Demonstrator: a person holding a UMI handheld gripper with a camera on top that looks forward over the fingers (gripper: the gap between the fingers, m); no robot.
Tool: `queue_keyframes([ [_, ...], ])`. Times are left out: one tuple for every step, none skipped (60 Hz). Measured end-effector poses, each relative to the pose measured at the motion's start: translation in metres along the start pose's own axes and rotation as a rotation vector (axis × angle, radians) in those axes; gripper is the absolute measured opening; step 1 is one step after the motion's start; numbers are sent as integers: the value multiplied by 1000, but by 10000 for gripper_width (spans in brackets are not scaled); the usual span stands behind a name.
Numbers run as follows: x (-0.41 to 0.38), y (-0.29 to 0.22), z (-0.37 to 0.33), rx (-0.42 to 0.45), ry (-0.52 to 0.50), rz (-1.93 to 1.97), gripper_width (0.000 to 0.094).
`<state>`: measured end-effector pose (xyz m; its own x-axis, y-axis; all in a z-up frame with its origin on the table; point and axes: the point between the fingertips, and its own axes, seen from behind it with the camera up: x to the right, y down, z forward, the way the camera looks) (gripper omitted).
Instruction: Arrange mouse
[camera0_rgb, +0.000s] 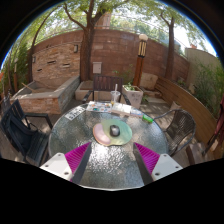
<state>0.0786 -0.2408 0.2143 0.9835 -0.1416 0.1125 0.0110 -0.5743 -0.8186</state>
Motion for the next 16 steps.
queue_keyframes([
  [-1,1,-4,0,-1,4,859],
  [-2,2,-8,0,-2,7,861],
  [-2,3,-5,1,-2,8,861],
  [-2,4,-11,3,0,5,862],
  [-2,4,-13,5,4,0,862],
  [-2,4,-16,8,7,-5,860],
  [-2,5,-19,10,7,-8,861],
  [-2,5,-21,12,7,-11,861],
  [-2,5,-24,14,6,-13,859],
  [-3,5,-26,17,6,-14,859],
  [-3,5,-22,19,4,-13,857],
  [-3,5,-26,19,3,-10,856],
  [-3,5,-28,20,2,-10,857],
  [-3,6,-29,19,2,-9,855],
  [-2,7,-30,18,2,-8,855],
  [-2,7,-31,18,4,-9,855],
])
